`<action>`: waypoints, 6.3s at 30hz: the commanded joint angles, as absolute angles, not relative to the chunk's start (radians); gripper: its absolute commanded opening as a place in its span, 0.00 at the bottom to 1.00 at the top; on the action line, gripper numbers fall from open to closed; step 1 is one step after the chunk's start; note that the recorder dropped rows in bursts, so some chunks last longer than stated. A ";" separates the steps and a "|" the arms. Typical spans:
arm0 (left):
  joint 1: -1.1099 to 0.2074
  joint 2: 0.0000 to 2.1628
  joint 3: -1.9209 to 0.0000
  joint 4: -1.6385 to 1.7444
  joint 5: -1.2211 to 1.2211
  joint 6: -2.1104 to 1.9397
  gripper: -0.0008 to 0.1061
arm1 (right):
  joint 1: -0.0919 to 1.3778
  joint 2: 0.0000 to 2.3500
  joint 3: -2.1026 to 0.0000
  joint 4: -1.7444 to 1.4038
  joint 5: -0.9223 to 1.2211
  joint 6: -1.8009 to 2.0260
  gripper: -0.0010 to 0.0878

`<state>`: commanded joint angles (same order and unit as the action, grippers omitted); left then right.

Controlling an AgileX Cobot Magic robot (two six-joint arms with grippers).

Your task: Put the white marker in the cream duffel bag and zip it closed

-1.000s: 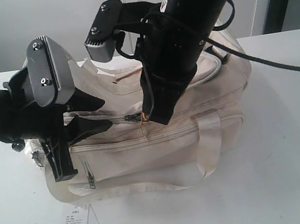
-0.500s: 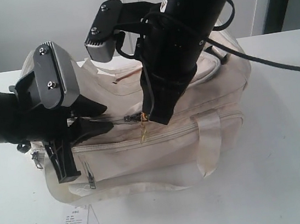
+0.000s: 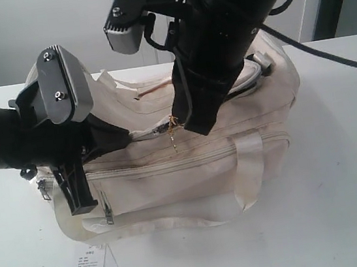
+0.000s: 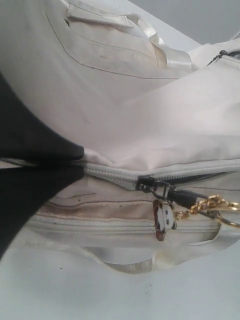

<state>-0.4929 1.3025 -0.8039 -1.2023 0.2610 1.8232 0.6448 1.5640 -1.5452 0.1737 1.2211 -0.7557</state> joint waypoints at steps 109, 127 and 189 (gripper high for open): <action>-0.493 1.303 -0.804 -1.198 0.258 1.787 0.01 | 0.496 1.538 -1.545 0.000 1.221 -0.706 0.01; -0.493 1.303 -0.804 -1.198 0.258 1.784 0.01 | 0.428 1.538 -1.545 0.000 1.221 -0.723 0.01; -0.493 1.303 -0.803 -1.196 0.282 1.775 0.01 | 0.263 1.577 -1.545 -0.012 1.095 -0.782 0.01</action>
